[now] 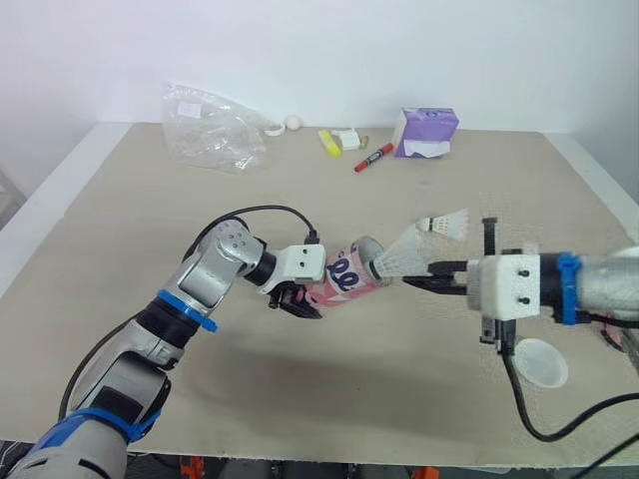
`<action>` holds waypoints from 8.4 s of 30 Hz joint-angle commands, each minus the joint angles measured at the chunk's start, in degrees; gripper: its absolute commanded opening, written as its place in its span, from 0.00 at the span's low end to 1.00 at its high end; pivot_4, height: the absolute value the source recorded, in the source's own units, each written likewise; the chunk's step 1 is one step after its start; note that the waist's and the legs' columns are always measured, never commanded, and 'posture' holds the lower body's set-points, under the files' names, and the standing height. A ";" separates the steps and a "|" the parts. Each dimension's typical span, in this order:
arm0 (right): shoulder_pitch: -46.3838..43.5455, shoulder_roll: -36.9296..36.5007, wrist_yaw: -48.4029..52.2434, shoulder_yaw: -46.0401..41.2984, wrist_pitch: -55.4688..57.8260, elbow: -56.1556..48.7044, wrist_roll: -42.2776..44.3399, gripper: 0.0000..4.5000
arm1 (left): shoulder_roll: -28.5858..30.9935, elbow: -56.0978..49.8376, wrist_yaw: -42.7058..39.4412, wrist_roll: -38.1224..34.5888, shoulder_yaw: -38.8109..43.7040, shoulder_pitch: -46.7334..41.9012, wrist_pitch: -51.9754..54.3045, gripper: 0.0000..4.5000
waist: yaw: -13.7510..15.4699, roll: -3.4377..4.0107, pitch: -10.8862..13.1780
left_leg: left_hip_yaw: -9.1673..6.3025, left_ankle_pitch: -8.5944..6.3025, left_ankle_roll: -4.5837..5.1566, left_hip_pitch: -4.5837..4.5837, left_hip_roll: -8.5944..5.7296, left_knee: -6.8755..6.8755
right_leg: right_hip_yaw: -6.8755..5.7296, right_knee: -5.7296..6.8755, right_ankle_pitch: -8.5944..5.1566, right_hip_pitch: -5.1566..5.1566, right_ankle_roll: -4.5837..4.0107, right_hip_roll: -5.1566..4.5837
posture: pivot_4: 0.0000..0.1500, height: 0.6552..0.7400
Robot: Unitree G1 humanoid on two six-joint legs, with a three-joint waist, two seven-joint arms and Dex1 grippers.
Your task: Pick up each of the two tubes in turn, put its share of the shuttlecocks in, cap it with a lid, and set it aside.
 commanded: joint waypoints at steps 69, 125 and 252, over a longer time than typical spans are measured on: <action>-31.08 29.21 -23.30 -3.46 3.22 79.50 -5.90 0.03 | 0.62 -4.76 1.61 -0.43 -2.58 4.01 3.07 0.57 | -0.32 -0.12 -0.14 | 0.37 -0.15 0.26 0.03 -0.08 -0.01 | 0.44 -0.04 0.14 -0.09 0.19 -0.05 | 1.00 1.00; -14.55 1.93 -1.77 -2.00 24.16 -2.43 17.03 0.95 | 0.22 -4.06 1.24 -1.12 -3.25 3.64 2.92 0.57 | -0.12 0.03 -0.09 | 0.22 -0.31 0.47 -0.10 -0.33 0.01 | 0.36 -0.06 -0.10 -0.14 0.38 -0.37 | 1.00 1.00; -32.81 8.64 21.28 15.28 38.46 12.32 -0.55 0.02 | -1.18 -2.61 1.47 -0.11 -2.92 4.48 1.31 0.57 | 0.10 -0.01 -1.25 | -0.82 -0.57 0.34 -0.07 -0.61 0.03 | -1.04 -0.21 -0.50 0.38 0.07 -0.93 | 1.00 1.00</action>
